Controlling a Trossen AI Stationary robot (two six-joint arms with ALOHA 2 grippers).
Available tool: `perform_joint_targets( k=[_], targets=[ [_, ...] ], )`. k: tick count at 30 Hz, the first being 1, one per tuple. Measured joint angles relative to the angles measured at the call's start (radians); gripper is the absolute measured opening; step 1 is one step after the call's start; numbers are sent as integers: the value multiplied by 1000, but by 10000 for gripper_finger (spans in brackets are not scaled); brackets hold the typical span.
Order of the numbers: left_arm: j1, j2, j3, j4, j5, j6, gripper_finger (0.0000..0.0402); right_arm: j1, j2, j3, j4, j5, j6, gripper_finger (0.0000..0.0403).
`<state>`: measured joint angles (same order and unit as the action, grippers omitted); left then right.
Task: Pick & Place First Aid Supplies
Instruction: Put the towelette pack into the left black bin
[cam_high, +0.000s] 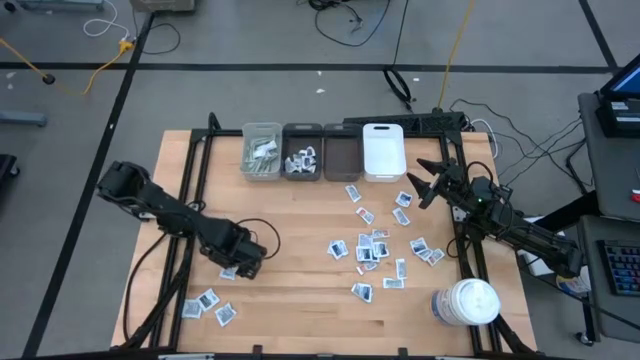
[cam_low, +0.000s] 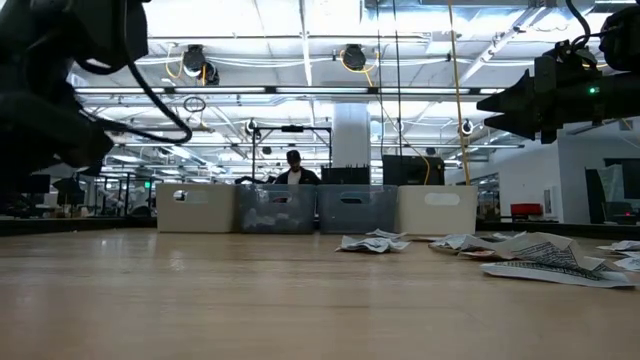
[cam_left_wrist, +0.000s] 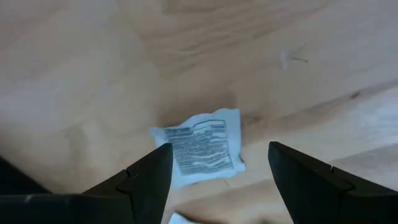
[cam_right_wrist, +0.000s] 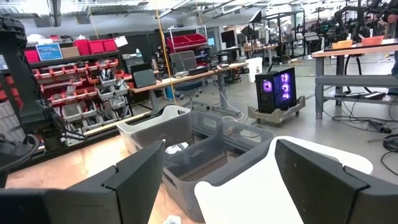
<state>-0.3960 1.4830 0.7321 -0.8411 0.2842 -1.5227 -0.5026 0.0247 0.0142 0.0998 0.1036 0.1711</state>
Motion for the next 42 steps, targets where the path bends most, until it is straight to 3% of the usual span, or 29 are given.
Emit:
perform_joint_targets(
  k=[4, 7, 19, 29, 42],
  targets=[
    [-19, 30, -14, 51, -5, -5, 269, 0, 0, 0, 0, 0, 0, 297],
    [-25, 41, -14, 65, -12, 4, 244, 0, 0, 0, 0, 0, 0, 297],
    [-23, 41, -15, 73, -25, 24, 14, 0, 0, 0, 0, 0, 0, 297],
    [2, -31, 1, 30, -30, 80, 5, 0, 0, 0, 0, 0, 0, 297],
    [182, -125, 204, -330, -4, 346, 4, 0, 0, 0, 0, 0, 0, 297]
  ],
)
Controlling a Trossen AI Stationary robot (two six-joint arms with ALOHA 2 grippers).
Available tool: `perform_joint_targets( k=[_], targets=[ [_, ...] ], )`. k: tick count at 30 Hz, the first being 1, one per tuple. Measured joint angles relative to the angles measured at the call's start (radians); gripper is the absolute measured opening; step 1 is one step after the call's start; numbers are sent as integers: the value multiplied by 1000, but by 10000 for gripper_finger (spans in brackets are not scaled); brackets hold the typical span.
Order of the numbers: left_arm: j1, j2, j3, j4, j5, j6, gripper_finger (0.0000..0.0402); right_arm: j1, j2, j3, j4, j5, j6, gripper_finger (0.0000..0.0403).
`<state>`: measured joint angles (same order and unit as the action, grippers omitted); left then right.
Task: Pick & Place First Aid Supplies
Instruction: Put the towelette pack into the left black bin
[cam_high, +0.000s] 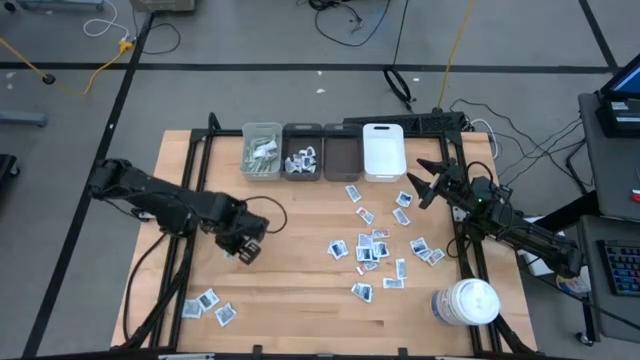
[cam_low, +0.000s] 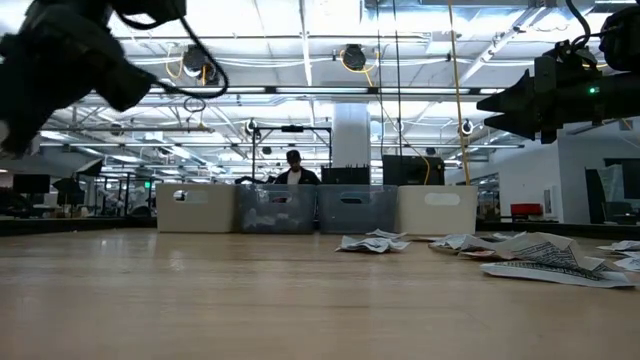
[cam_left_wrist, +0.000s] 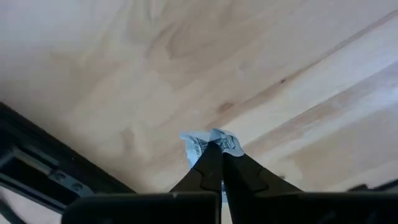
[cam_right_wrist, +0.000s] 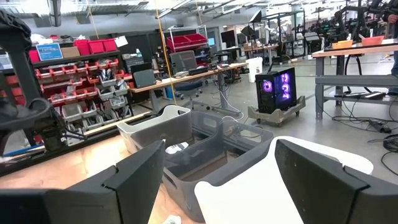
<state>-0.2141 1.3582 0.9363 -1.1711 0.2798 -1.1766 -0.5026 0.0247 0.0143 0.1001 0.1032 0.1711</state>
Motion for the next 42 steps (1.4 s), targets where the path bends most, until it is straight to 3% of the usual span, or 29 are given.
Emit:
perform_joint_targets(
  k=[10, 21, 30, 42],
  targets=[
    [167, 0, 167, -120, -8, 172, 2, 0, 0, 0, 0, 0, 0, 297],
    [328, 27, 310, -226, -35, 259, 1, 0, 0, 0, 0, 0, 0, 297],
    [576, 248, 482, -239, -37, 521, 1, 0, 0, 0, 0, 0, 0, 297],
    [786, 602, 918, -252, -46, 784, 0, 0, 0, 0, 0, 0, 0, 297]
  ],
)
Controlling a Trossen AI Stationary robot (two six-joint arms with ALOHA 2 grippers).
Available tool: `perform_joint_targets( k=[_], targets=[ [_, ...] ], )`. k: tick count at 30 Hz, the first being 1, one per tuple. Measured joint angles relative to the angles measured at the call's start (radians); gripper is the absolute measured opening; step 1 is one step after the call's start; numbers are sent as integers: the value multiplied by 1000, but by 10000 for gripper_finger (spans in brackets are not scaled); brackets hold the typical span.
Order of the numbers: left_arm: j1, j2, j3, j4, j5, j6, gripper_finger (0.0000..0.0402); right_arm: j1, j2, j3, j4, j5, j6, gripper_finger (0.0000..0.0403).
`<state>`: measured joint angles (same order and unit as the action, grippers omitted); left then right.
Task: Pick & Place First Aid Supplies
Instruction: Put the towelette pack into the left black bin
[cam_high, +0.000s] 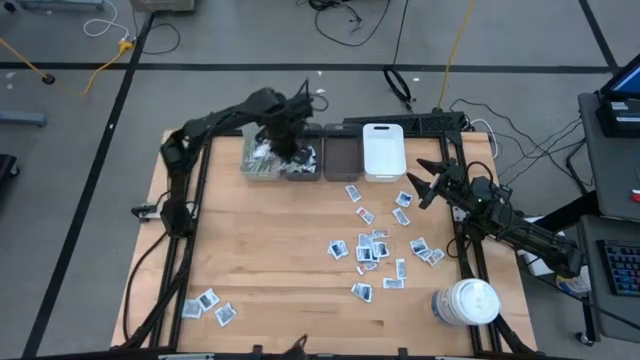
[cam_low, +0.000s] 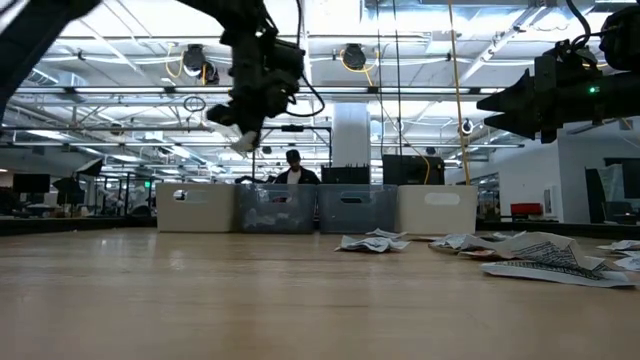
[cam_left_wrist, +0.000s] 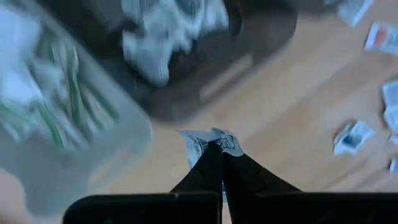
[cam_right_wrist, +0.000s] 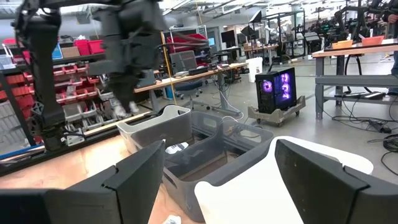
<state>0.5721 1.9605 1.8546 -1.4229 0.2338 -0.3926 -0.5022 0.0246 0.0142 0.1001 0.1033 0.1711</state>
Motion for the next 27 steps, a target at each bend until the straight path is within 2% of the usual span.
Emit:
perform_joint_targets(
  k=[5, 9, 27],
  targets=[
    [48, 121, 177, -18, -68, 67, 0, 0, 0, 0, 0, 0, 0, 297],
    [78, 184, 266, -26, -86, 94, 0, 0, 0, 0, 0, 0, 0, 297],
    [48, 376, 275, 46, -103, 125, 0, 0, 0, 0, 0, 0, 0, 297]
  ],
)
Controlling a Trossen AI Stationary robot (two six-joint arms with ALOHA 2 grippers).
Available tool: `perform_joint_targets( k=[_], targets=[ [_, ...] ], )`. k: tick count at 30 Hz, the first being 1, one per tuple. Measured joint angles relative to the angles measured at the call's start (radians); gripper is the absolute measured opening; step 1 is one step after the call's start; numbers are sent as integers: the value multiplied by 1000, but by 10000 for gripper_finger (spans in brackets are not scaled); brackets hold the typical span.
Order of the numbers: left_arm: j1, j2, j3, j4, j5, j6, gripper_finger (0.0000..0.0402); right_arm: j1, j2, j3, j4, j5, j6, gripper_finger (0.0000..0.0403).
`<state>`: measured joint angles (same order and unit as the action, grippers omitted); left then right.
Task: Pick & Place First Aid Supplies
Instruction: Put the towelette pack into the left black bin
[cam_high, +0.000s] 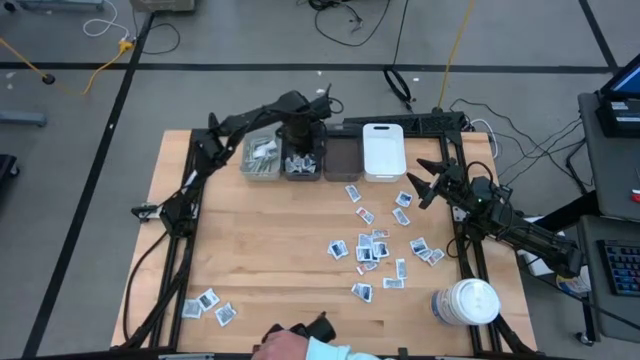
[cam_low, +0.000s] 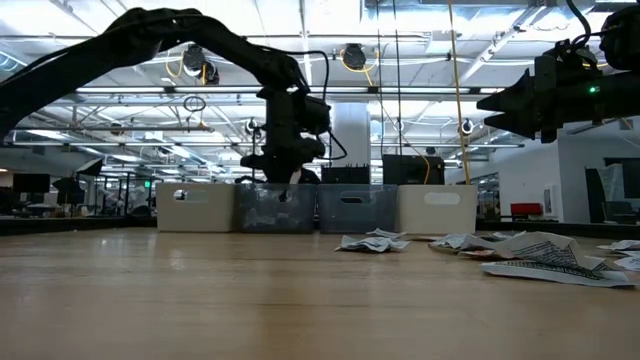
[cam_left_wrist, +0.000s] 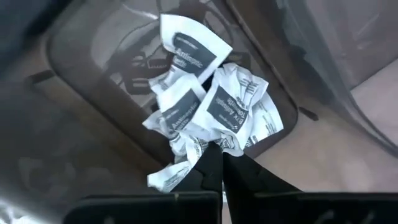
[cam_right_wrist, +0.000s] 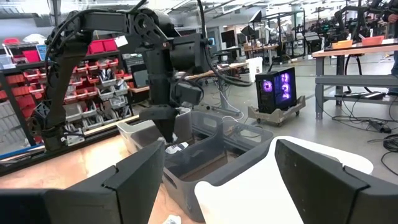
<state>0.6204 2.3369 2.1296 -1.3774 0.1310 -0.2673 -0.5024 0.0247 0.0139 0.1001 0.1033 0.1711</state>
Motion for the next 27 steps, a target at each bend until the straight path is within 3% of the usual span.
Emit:
perform_joint_targets(
  k=[7, 19, 27],
  targets=[
    [-2, 11, -1, 22, 8, -25, 30, 0, 0, 0, 0, 0, 0, 297],
    [-1, 11, -1, 20, 60, -16, 227, 0, 0, 0, 0, 0, 0, 297],
    [13, -19, -1, -30, 105, 32, 294, 0, 0, 0, 0, 0, 0, 297]
  ],
)
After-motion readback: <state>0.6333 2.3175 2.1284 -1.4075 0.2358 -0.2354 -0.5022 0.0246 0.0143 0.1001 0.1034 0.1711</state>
